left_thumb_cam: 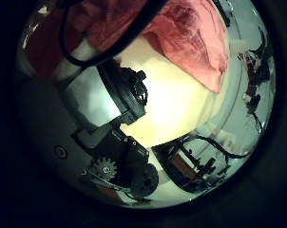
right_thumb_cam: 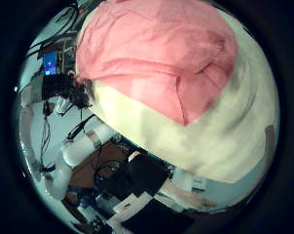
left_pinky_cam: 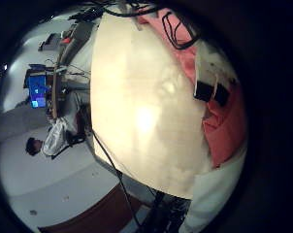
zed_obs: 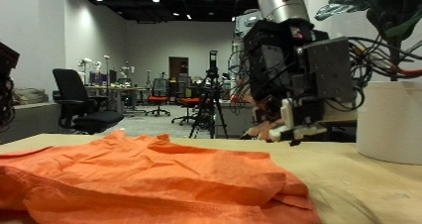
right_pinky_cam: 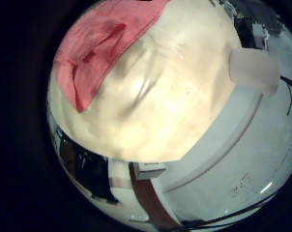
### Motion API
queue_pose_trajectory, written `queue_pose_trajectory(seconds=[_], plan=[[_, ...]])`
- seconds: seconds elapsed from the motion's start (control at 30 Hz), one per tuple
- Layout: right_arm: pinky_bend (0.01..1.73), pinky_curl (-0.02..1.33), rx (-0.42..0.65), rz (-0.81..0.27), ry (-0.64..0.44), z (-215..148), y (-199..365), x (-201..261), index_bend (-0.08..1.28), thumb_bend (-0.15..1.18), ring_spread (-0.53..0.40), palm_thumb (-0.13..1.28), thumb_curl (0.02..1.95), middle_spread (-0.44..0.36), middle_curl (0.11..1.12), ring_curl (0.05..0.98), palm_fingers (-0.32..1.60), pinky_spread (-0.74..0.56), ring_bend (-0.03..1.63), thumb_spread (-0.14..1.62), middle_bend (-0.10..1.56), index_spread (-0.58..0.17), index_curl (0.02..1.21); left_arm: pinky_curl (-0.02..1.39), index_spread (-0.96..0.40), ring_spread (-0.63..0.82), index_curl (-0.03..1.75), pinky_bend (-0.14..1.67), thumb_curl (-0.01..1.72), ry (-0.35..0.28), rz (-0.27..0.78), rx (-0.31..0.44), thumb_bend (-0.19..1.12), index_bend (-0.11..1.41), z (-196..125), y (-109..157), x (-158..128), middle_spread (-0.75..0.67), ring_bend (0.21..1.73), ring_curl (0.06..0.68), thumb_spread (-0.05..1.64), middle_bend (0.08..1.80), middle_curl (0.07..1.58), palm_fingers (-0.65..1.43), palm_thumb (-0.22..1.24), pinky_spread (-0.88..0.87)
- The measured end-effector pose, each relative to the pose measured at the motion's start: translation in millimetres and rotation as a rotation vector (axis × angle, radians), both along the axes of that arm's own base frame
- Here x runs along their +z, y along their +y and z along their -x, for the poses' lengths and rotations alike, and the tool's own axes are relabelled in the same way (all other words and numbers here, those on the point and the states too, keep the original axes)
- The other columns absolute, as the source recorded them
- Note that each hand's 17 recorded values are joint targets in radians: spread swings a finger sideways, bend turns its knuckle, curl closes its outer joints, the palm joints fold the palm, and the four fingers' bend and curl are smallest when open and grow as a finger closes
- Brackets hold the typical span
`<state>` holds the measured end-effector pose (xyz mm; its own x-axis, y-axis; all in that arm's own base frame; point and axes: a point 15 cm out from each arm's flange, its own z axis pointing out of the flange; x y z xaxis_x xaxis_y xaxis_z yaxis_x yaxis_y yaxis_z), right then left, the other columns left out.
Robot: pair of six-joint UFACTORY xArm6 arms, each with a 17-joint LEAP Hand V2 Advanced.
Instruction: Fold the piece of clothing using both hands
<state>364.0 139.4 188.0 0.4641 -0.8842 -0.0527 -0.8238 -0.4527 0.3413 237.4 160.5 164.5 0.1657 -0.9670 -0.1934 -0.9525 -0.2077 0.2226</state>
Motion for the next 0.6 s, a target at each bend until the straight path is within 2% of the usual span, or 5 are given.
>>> queue_pose_trajectory(seconds=[0.27, 0.47, 0.6], plan=[[0.31, 0.29, 0.06, 0.023, 0.045, 10, 26, -37, 0.17, -0.03, 0.133, 0.31, 0.29, 0.032, 0.35, 0.256, 0.22, 0.21, 0.38, 1.01, 0.24, -0.263, 0.28, 0.53, -0.62, -0.5, 0.82, 1.0, 0.26, -0.006, -0.002, 0.002, -0.01, 0.5, -2, 1, 7, -0.46, 1.13, 0.474, 1.34, 1.08, 0.69, 1.13, 0.56, -0.7], [0.27, 0.28, 0.103, 0.045, 0.086, 33, 35, -52, 0.19, -0.02, 0.123, 0.33, 0.29, 0.027, 0.35, 0.25, 0.27, 0.21, 0.37, 0.99, 0.24, -0.245, 0.3, 0.53, -0.64, -0.5, 0.87, 1.0, 0.25, -0.008, 0.0, 0.003, -0.01, 0.47, -6, 2, 10, -0.46, 1.13, 0.476, 1.35, 1.08, 0.7, 1.13, 0.57, -0.7], [0.24, 0.27, 0.135, 0.044, 0.076, 38, 47, -56, 0.18, -0.02, 0.11, 0.34, 0.29, 0.018, 0.36, 0.248, 0.31, 0.22, 0.37, 0.99, 0.25, -0.234, 0.31, 0.53, -0.65, -0.5, 0.9, 1.01, 0.25, -0.005, 0.007, 0.007, -0.01, 0.45, -8, 1, 12, -0.46, 1.13, 0.476, 1.35, 1.08, 0.7, 1.13, 0.57, -0.69]])
